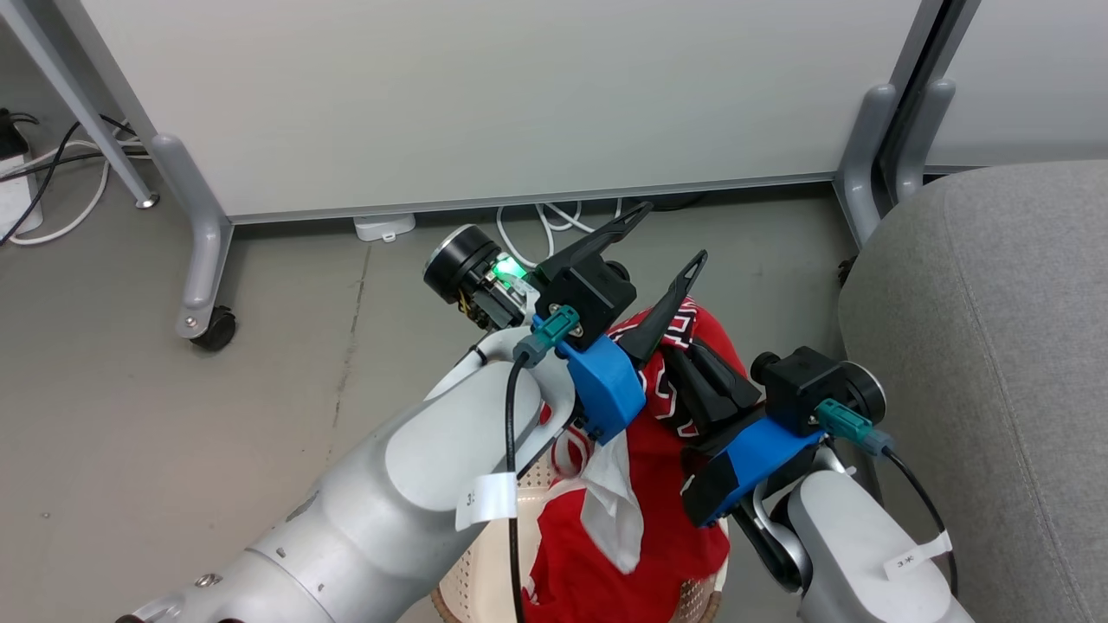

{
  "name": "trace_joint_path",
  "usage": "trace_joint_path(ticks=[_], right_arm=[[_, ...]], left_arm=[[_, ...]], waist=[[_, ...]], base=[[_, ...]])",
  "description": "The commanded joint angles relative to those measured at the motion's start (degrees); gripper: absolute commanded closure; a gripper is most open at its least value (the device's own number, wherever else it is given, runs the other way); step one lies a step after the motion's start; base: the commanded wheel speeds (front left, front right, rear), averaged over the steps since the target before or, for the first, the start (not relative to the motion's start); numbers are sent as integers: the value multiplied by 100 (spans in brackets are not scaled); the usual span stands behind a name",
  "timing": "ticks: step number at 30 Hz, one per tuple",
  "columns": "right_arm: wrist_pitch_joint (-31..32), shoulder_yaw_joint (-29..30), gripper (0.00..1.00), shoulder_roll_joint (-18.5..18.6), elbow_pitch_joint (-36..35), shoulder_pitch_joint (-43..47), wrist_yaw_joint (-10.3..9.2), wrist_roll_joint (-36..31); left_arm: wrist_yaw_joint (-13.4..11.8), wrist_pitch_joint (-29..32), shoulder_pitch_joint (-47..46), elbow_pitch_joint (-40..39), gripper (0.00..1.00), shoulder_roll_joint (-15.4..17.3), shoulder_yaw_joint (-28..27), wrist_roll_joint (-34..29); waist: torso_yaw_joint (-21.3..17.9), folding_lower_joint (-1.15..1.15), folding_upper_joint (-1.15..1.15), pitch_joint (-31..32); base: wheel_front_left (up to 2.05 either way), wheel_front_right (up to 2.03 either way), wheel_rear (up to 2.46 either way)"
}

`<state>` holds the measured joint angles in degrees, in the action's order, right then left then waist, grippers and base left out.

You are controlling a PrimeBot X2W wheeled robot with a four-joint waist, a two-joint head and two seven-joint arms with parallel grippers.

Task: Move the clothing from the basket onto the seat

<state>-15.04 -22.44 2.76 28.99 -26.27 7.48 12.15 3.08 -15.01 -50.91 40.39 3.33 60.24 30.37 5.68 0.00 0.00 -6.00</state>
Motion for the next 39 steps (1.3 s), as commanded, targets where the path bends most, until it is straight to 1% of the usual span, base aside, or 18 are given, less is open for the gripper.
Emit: trace_joint_path(ticks=[1, 6, 16, 24, 35, 39], right_arm=[[-22, 22, 100, 23, -23, 40, 3, -37], [-22, 134, 100, 23, -46, 12, 3, -121], [-22, 696, 100, 22, -136, -5, 3, -282], [-22, 1153, 100, 21, -323, 85, 3, -344], [-22, 1766, 100, 19, -626, 55, 3, -476], [-22, 1975, 100, 18, -751, 88, 3, -423]], left_arm=[[8, -25, 15, -15, 0, 24, -17, -17], [-11, -25, 29, -30, 0, 37, -50, -64], [-45, -21, 151, -119, 0, 79, -93, -114], [-55, -21, 264, -234, 0, 127, -115, -181], [-56, -20, 126, -379, 0, 156, -128, -274], [-70, -21, 112, -425, 0, 188, -134, -325]], waist=[[-15, 0, 0, -6], [-99, 0, 0, -67], [-399, 0, 0, -229], [-768, 0, 0, -397], [-1428, 0, 0, -695], [-1668, 0, 0, -813]], base=[[0, 0, 0], [0, 0, 0], [0, 0, 0], [0, 0, 0], [0, 0, 0], [0, 0, 0]])
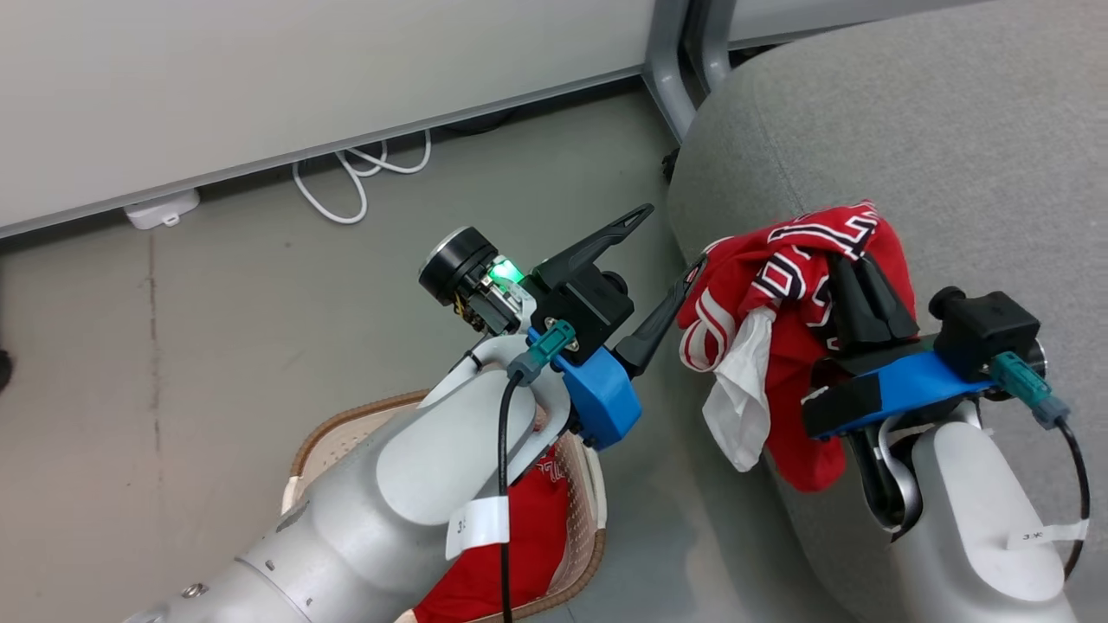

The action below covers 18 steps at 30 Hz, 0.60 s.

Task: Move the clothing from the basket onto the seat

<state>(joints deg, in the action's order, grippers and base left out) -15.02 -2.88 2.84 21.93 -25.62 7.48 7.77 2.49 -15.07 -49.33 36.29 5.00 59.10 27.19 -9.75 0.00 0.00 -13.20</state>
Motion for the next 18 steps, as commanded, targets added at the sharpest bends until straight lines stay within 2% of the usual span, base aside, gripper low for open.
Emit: trace_joint_path(ticks=[1, 18], right_arm=[[-24, 67, 100, 9, -83, 54, 3, 34], [-23, 704, 100, 9, -409, 477, 3, 91]], left_arm=[[-7, -15, -51, -19, 0, 25, -19, -18], [106, -15, -119, 40, 0, -29, 145, -145]], waist=[[-182, 0, 0, -121], [-820, 0, 0, -426]], base=[[0, 0, 0], [0, 0, 0]])
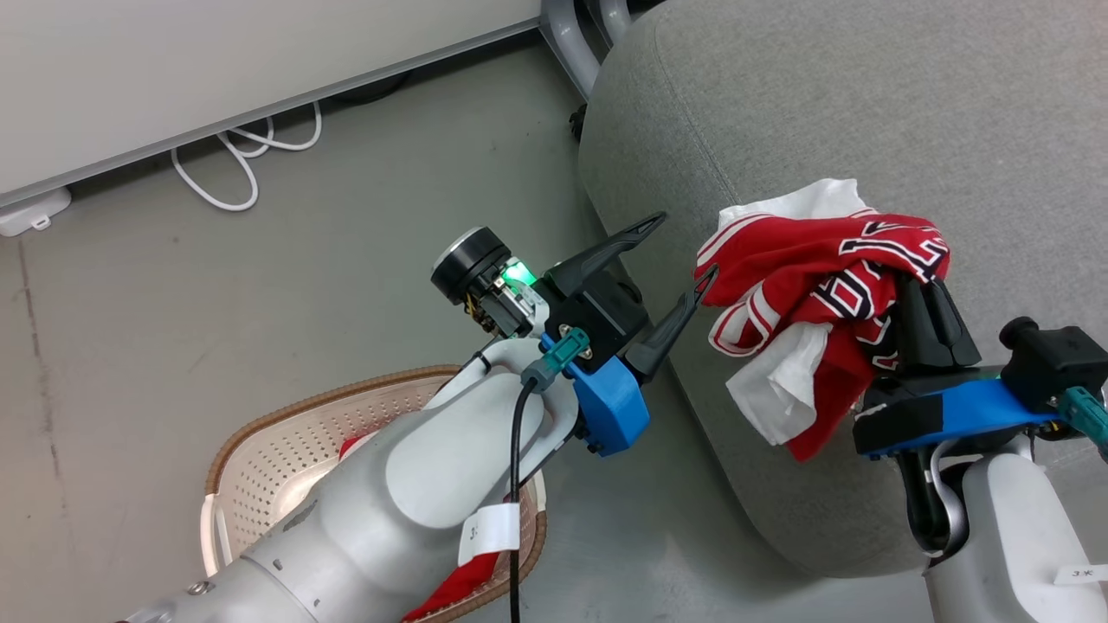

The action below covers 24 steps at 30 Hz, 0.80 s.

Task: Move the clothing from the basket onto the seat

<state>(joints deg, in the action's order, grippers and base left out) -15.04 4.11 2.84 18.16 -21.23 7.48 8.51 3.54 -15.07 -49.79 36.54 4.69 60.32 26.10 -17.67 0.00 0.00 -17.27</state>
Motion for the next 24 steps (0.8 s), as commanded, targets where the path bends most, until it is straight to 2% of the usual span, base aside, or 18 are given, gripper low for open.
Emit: trace_joint_path(ticks=[1, 14, 24], right_arm=[[-22, 17, 100, 9, -36, 46, 3, 26], [-22, 69, 100, 10, -112, 58, 3, 149], [-22, 192, 100, 29, -352, -876, 3, -103]], left_arm=[[8, -15, -73, 23, 0, -3, 29, -35], [10, -15, -108, -9, 0, -34, 30, -97], [-71, 0, -317, -148, 0, 91, 9, -210]], waist=[[-42, 0, 0, -29], [-51, 0, 0, -125], [-51, 0, 0, -603]], base=[[0, 0, 0], [0, 0, 0], [0, 0, 0]])
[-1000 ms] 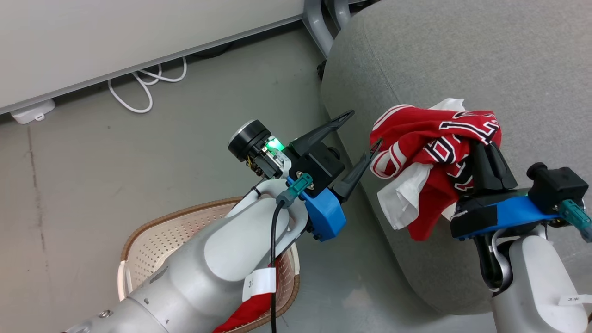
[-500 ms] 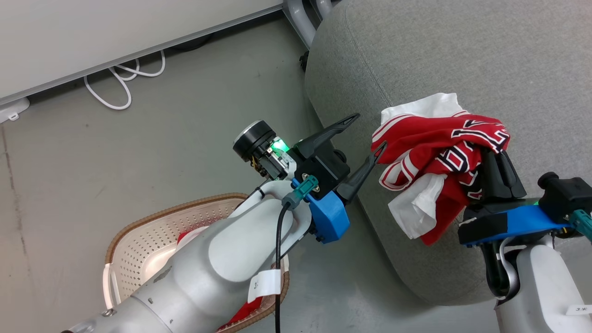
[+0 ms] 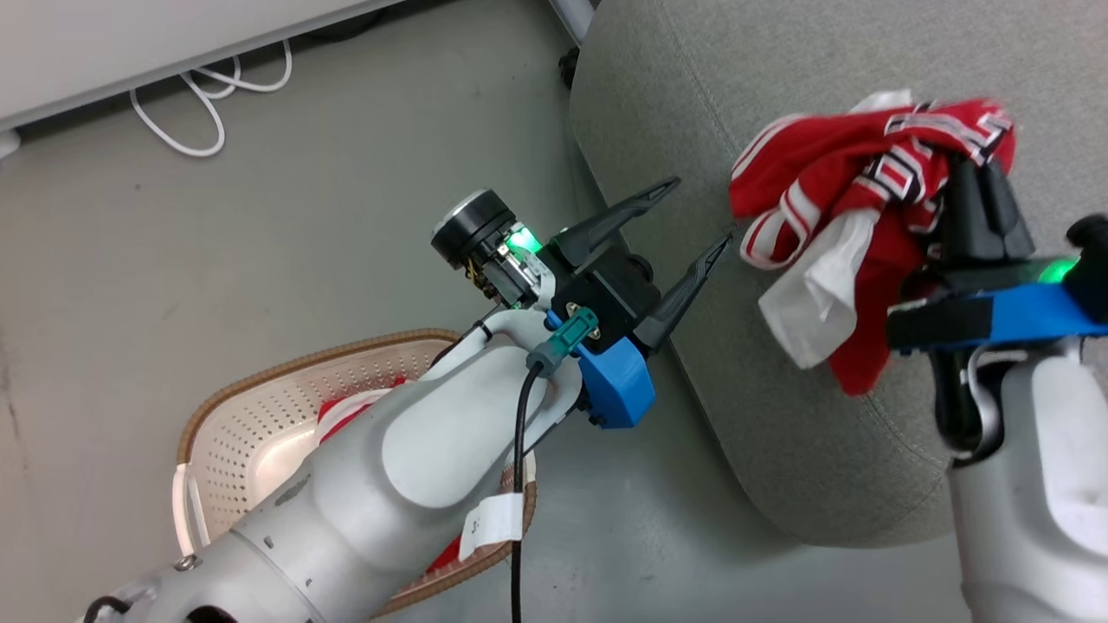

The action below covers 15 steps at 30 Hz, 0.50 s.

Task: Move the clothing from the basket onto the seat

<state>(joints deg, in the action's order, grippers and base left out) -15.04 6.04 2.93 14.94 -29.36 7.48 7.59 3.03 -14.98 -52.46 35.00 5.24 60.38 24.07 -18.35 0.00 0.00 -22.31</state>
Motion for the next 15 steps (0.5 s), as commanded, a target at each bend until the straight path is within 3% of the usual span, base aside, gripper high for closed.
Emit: trace_joint_path(ticks=[1, 8, 15], right_arm=[[-23, 14, 100, 68, -83, -253, 3, -37], [-22, 465, 100, 673, -427, -1586, 2, -103], [-21, 1236, 100, 1601, -683, -2756, 2, -81]], left_arm=[[-25, 7, -106, -20, 0, 72, 8, -41], [-80, 204, -539, -290, 0, 323, 22, -227], [-162, 438, -919, -695, 0, 672, 2, -400]], waist=[[27, 0, 0, -207], [157, 0, 0, -1149], [184, 0, 0, -2058]], base=[[0, 0, 0], [0, 0, 0], [0, 0, 0]])
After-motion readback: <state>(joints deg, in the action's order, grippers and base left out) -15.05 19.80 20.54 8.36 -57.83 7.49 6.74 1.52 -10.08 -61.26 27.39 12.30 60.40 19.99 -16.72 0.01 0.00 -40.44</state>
